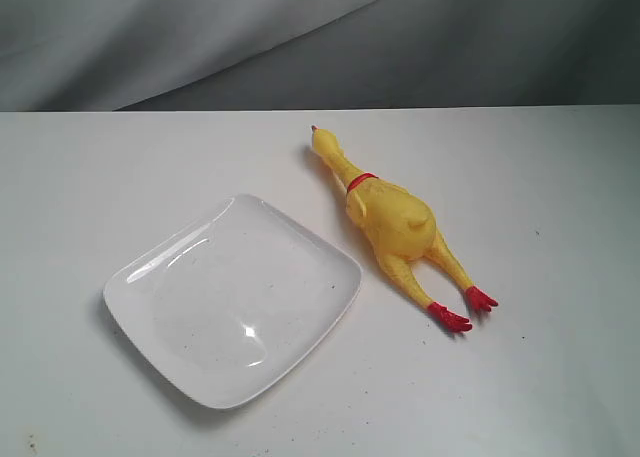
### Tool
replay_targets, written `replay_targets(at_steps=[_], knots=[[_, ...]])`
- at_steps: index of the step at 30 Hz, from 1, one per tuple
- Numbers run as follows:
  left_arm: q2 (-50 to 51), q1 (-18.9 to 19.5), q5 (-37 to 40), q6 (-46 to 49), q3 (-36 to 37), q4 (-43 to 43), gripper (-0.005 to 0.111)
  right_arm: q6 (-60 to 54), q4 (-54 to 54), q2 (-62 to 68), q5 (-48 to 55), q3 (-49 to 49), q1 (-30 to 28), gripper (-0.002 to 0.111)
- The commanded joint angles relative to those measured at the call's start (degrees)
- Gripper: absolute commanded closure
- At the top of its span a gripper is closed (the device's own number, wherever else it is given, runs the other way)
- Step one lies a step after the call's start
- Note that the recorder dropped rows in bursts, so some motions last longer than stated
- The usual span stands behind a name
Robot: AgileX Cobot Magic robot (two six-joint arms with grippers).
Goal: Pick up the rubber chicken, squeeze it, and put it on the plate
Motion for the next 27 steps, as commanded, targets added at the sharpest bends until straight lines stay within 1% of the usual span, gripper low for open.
replay_targets(at_steps=[1,6,8,15,17,24,26,27], knots=[[-0.1,0.2,0.2,-0.1,0.3,-0.2,0.106,0.1,-0.4,-0.3,-0.1,0.2,-0.4,0.108],[-0.1,0.2,0.2,-0.1,0.3,-0.2,0.106,0.1,-0.7,-0.3,-0.2,0.2,-0.4,0.108],[-0.1,0.2,0.2,-0.1,0.3,-0.2,0.106,-0.1,-1.9,-0.3,-2.4,0.2,-0.4,0.108],[-0.1,0.2,0.2,-0.1,0.3,-0.2,0.106,-0.1,-2.8,-0.3,-25.4,0.2,-0.4,0.108],[-0.1,0.2,0.2,-0.1,0.3,-0.2,0.106,-0.1,-2.8,-0.3,-29.7,0.2,-0.4,0.108],[-0.1,0.2,0.2,-0.1,0.3,-0.2,0.106,0.7,-2.8,-0.3,-36.5,0.2,-0.4,0.108],[-0.1,0.2,0.2,-0.1,0.3,-0.2,0.106,4.3,-1.6,-0.3,-41.3,0.2,-0.4,0.108],[-0.1,0.2,0.2,-0.1,0.3,-0.2,0.106,10.7,-0.1,-0.3,-45.1,0.2,-0.4,0.108]])
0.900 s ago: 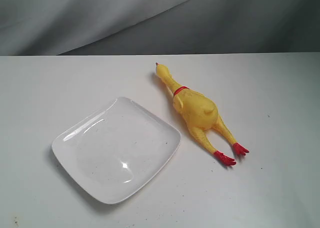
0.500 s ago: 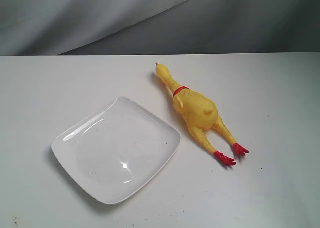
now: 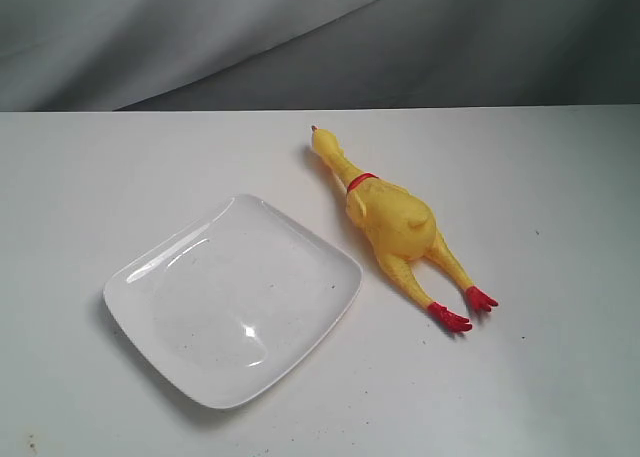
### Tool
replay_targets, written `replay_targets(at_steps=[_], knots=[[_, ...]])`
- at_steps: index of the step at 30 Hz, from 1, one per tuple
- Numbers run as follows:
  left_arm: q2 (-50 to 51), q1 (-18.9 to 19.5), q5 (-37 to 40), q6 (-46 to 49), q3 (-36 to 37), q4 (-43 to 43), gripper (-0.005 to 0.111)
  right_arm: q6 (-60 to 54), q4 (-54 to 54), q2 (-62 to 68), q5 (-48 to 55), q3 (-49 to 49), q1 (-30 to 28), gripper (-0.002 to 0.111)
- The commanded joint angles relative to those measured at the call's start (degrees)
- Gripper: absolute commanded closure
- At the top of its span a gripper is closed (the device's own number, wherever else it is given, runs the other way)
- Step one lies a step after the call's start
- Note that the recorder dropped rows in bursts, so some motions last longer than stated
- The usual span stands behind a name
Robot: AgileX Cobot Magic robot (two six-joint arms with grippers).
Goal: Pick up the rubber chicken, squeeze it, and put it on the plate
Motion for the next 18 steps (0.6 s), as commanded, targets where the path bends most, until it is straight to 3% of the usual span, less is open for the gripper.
replay_targets(at_steps=[1,3,6,14,18], knots=[[-0.1,0.2,0.2,-0.1,0.3,-0.2,0.106,19.1,2.4,-0.1,-12.3,0.2,-0.4,0.108],[-0.1,0.2,0.2,-0.1,0.3,-0.1,0.106,28.3,2.0,-0.1,-15.2,0.2,-0.4,0.108],[-0.1,0.2,0.2,-0.1,0.3,0.0,0.106,28.8,-1.1,1.6,-12.0,-4.9,-0.4,0.108],[-0.1,0.2,0.2,-0.1,0.3,0.0,0.106,35.3,-17.4,26.7,15.3,-31.6,3.3,0.108],[-0.1,0.2,0.2,-0.1,0.3,0.0,0.106,24.8,-18.3,40.9,32.5,-46.2,9.3,0.108]])
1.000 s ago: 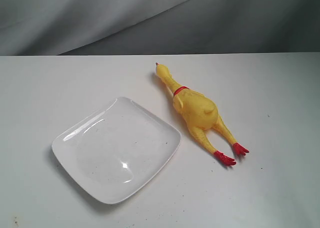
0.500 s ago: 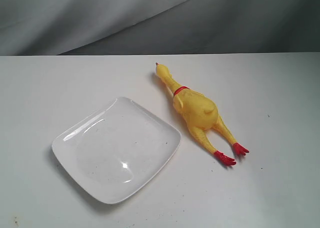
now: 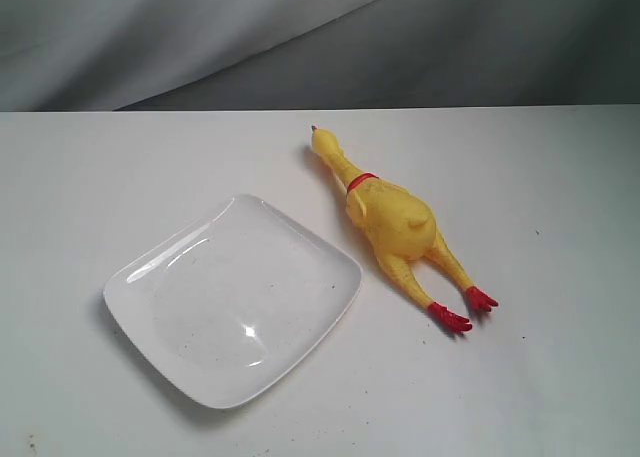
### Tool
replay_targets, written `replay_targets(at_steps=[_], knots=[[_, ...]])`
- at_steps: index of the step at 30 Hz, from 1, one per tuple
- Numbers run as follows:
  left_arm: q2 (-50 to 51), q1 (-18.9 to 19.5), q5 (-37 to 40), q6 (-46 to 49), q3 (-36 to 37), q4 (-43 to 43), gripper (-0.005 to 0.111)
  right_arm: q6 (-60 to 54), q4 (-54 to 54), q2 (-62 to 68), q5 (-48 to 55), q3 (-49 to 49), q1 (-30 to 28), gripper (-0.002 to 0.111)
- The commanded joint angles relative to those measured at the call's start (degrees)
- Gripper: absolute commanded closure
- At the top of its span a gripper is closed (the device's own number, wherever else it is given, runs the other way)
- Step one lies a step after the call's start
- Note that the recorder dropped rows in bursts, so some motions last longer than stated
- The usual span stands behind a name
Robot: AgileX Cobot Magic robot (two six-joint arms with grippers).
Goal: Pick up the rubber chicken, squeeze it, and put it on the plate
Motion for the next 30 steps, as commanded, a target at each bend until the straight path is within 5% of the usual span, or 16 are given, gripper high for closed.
replay_targets(at_steps=[1,6,11,30], knots=[[-0.1,0.2,0.2,-0.1,0.3,0.0,0.106,-13.4,-1.5,14.5,20.1,-14.7,6.1,0.108],[-0.1,0.2,0.2,-0.1,0.3,0.0,0.106,-37.1,5.2,28.7,38.4,-27.7,10.6,0.108],[-0.1,0.2,0.2,-0.1,0.3,0.0,0.106,-53.3,16.0,40.5,44.3,-32.4,10.6,0.108],[-0.1,0.2,0.2,-0.1,0.3,0.0,0.106,-66.8,21.2,79.4,36.0,-32.4,17.2,0.107]])
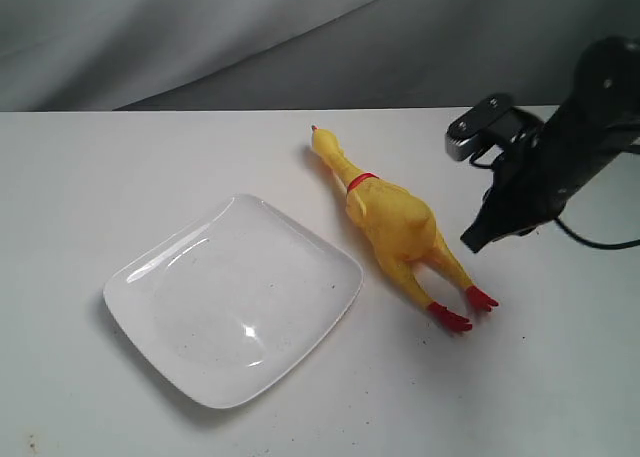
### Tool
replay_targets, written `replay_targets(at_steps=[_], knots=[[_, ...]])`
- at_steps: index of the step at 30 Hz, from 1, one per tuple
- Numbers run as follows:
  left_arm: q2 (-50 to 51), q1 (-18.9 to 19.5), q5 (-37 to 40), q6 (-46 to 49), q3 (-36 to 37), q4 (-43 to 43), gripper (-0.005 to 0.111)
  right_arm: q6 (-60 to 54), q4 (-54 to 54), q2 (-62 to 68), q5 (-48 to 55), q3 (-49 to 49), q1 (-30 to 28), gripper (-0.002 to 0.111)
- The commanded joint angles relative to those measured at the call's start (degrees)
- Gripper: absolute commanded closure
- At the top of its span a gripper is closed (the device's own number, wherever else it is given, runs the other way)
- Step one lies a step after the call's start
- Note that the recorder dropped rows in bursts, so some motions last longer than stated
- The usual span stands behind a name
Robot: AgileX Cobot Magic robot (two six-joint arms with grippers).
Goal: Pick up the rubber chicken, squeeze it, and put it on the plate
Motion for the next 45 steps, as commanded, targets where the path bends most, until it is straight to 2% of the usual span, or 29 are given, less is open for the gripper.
replay_targets(at_steps=[1,3,7,10,22,24,28,38,45], knots=[[-0.1,0.2,0.2,-0.1,0.3,0.0,0.106,-3.4,0.5,4.5,-4.9,-0.4,3.0,0.104],[-0.1,0.2,0.2,-0.1,0.3,0.0,0.106,-2.3,1.2,5.7,-6.7,-0.4,3.3,0.093],[-0.1,0.2,0.2,-0.1,0.3,0.0,0.106,-2.1,2.8,7.3,-8.3,-0.4,3.3,0.063],[-0.1,0.2,0.2,-0.1,0.3,0.0,0.106,-2.1,3.1,8.1,-9.1,-0.4,3.3,0.054],[-0.1,0.2,0.2,-0.1,0.3,0.0,0.106,-2.1,4.3,11.0,-10.3,-0.4,3.3,0.062],[-0.1,0.2,0.2,-0.1,0.3,0.0,0.106,-2.1,4.3,11.4,-10.3,-0.4,3.3,0.070],[-0.1,0.2,0.2,-0.1,0.3,0.0,0.106,-2.1,3.7,9.9,-9.2,-0.4,3.3,0.107],[-0.1,0.2,0.2,-0.1,0.3,0.0,0.106,-2.7,5.1,-9.7,-2.2,-0.4,3.3,0.108],[-0.1,0.2,0.2,-0.1,0.3,0.0,0.106,-14.2,15.5,-22.1,12.3,-0.4,4.2,0.108]])
